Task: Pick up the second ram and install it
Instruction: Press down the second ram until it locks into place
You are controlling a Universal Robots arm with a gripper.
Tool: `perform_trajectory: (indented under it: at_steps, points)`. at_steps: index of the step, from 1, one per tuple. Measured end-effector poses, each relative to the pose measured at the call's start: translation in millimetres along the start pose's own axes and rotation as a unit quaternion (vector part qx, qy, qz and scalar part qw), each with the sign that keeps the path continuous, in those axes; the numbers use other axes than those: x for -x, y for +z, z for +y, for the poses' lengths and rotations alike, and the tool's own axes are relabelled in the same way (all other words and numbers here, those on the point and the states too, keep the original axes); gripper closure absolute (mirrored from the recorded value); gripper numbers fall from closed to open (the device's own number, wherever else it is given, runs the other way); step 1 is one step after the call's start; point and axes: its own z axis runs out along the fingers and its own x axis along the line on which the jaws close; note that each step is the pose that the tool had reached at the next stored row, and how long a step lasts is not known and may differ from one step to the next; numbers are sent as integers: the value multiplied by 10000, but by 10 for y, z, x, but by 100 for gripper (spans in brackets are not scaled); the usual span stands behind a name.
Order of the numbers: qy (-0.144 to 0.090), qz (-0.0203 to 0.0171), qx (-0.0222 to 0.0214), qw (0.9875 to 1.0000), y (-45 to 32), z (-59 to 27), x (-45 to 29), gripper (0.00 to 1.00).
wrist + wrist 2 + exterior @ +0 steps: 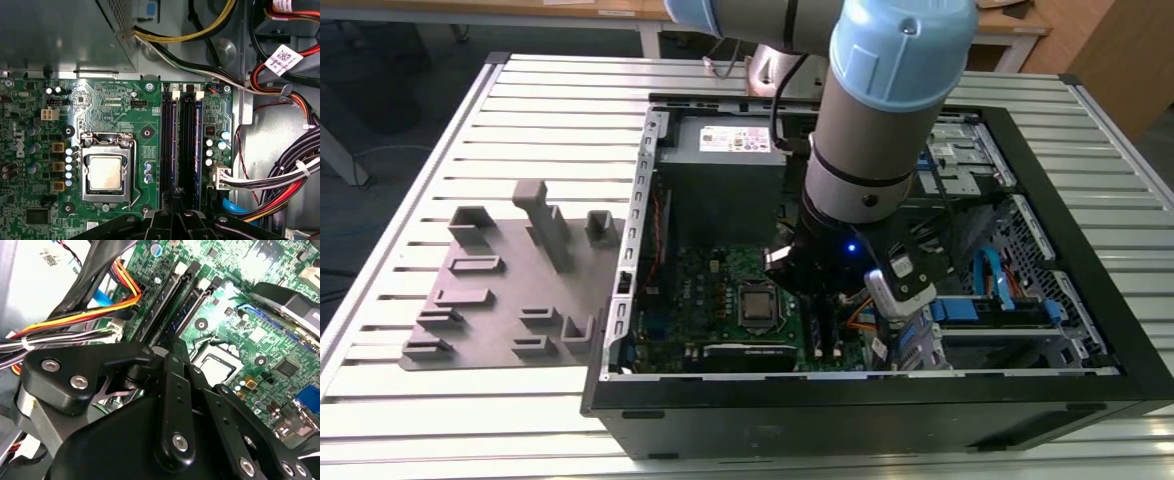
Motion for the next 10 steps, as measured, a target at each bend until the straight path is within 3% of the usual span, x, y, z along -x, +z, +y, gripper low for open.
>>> perform_trajectory:
  at_steps: [3,7,10]
  points:
    - [1,-6,20,10000,-43,6,2,93]
    - [0,-3,6,10000,-228,-3,1,93]
    - [0,-2,12,10000,-322,-3,1,93]
